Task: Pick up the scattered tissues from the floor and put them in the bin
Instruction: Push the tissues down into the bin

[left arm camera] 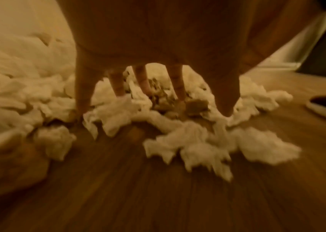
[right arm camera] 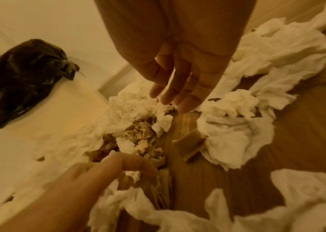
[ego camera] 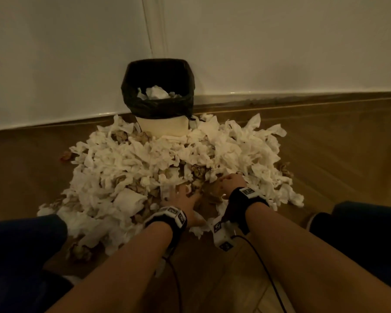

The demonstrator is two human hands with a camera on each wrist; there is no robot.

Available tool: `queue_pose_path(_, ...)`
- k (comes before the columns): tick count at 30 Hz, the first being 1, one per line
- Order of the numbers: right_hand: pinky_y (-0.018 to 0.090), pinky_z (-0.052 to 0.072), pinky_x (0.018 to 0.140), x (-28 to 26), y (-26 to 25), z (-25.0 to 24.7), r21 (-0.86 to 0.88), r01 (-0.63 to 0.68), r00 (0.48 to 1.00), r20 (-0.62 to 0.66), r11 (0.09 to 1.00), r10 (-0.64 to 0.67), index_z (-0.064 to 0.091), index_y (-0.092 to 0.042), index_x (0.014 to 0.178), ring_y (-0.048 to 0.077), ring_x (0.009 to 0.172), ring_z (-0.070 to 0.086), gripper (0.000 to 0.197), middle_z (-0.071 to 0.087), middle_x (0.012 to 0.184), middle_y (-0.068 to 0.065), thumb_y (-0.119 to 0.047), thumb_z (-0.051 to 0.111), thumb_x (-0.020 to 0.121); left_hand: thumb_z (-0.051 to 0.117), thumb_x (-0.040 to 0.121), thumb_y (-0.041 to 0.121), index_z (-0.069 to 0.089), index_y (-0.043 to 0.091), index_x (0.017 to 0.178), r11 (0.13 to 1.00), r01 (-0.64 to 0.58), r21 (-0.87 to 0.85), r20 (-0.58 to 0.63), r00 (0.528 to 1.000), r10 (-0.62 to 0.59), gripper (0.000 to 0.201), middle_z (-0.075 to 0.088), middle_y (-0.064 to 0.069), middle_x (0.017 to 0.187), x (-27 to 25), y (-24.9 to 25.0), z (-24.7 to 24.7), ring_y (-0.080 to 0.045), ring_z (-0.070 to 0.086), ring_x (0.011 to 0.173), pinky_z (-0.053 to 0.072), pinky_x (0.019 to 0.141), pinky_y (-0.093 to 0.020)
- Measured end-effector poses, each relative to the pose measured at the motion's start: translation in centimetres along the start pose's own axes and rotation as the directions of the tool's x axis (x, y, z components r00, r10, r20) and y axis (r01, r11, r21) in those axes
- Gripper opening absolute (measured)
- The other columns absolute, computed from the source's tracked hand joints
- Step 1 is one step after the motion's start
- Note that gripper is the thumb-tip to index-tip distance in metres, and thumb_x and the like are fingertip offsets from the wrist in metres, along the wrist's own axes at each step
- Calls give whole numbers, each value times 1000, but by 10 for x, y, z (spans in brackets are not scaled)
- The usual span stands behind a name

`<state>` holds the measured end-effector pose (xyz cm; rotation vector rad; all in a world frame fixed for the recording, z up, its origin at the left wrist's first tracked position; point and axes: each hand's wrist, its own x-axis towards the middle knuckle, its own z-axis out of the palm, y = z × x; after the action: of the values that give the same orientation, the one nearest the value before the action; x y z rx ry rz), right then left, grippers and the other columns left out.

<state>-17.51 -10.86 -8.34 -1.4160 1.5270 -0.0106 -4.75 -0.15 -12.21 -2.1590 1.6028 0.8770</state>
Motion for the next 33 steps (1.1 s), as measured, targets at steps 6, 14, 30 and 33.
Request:
queue_pose_path(6, 42, 53, 87, 1, 7, 4, -14, -9, 997, -72, 1000, 8, 67, -7, 101, 32, 98, 62, 21, 63, 113, 13, -13, 49, 92, 60, 75, 63, 21, 41, 140, 991, 115, 64, -46, 993, -112, 80, 2, -8, 151, 4, 5, 38, -43, 9, 136, 28, 108, -53)
queue_pose_path(14, 31, 46, 71, 12, 5, 16, -69, 10, 995, -95, 998, -17, 66, -10, 106, 25, 90, 57, 30, 62, 119, 11, -9, 39, 95, 42, 92, 26, 48, 17, 102, 907, 115, -405, -206, 955, -213, 15, 49, -13, 113, 6, -3, 30, -29, 51, 93, 45, 88, -42)
queue_pose_path(30, 44, 33, 107, 30, 4, 50, -552, 189, 964, -52, 812, -260, 50, -14, 124, 34, 124, 40, 32, 45, 133, 14, -15, 41, 93, 31, 100, 23, 43, 7, 65, 556, 114, -823, -176, 880, -441, 40, 40, -8, 65, 9, -34, -5, -24, 44, 75, 30, 65, -30)
queue_pose_path(33, 48, 33, 104, 29, 6, 57, -664, 273, 945, 50, 696, -324, 34, -25, 138, 39, 131, 28, 45, 27, 146, 11, -25, 42, 94, 42, 96, 29, 44, 15, 58, 462, 126, -878, -123, 873, -472, 41, 43, -3, 64, 12, -38, -6, -22, 44, 75, 30, 69, -28)
